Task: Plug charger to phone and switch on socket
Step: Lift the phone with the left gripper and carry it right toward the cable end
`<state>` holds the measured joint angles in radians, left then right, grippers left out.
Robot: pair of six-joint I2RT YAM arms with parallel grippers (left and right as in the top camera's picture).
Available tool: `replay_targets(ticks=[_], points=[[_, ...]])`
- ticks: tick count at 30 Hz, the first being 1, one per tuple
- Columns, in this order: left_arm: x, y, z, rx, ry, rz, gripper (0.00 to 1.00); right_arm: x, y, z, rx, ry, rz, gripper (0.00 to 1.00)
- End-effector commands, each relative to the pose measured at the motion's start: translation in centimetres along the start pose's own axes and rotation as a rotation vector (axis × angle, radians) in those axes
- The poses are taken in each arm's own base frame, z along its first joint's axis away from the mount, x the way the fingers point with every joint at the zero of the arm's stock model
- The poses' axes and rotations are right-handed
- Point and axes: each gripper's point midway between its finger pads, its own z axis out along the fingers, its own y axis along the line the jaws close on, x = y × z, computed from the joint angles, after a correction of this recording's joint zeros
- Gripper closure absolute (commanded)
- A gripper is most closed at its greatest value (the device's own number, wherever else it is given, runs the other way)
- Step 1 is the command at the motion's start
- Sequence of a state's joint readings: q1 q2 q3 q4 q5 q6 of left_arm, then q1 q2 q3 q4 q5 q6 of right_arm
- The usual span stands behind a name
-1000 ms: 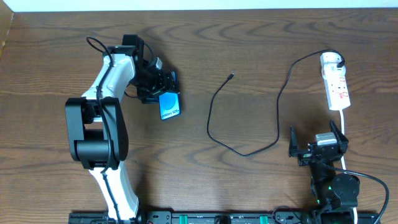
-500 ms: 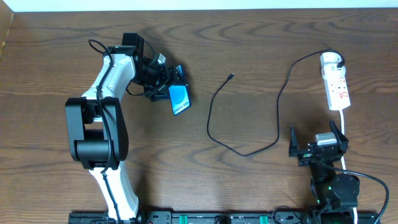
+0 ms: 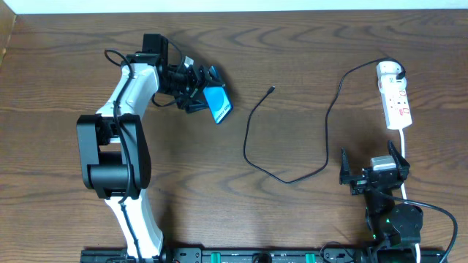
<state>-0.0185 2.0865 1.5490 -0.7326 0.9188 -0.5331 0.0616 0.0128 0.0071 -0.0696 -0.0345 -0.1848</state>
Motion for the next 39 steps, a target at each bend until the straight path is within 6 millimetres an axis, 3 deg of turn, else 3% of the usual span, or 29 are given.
replay_targets(ticks=[1, 15, 27, 39], points=[[0.9, -4.0, -1.7, 0.137, 0.030, -0.009, 0.38, 0.0, 0.4, 0.0, -0.017, -0.003, 0.012, 0.01], [1.3, -6.0, -2.0, 0.229, 0.077, -0.056, 0.41, 0.0, 0.4, 0.0, -0.017, -0.003, 0.012, 0.01], [3.3, -7.5, 0.3, 0.217, 0.121, 0.009, 0.42, 0.0, 0.4, 0.0, -0.017, -0.003, 0.012, 0.01], [3.5, -7.6, 0.4, 0.219, 0.134, -0.024, 0.43, 0.0, 0.4, 0.0, -0.017, -0.003, 0.012, 0.01]])
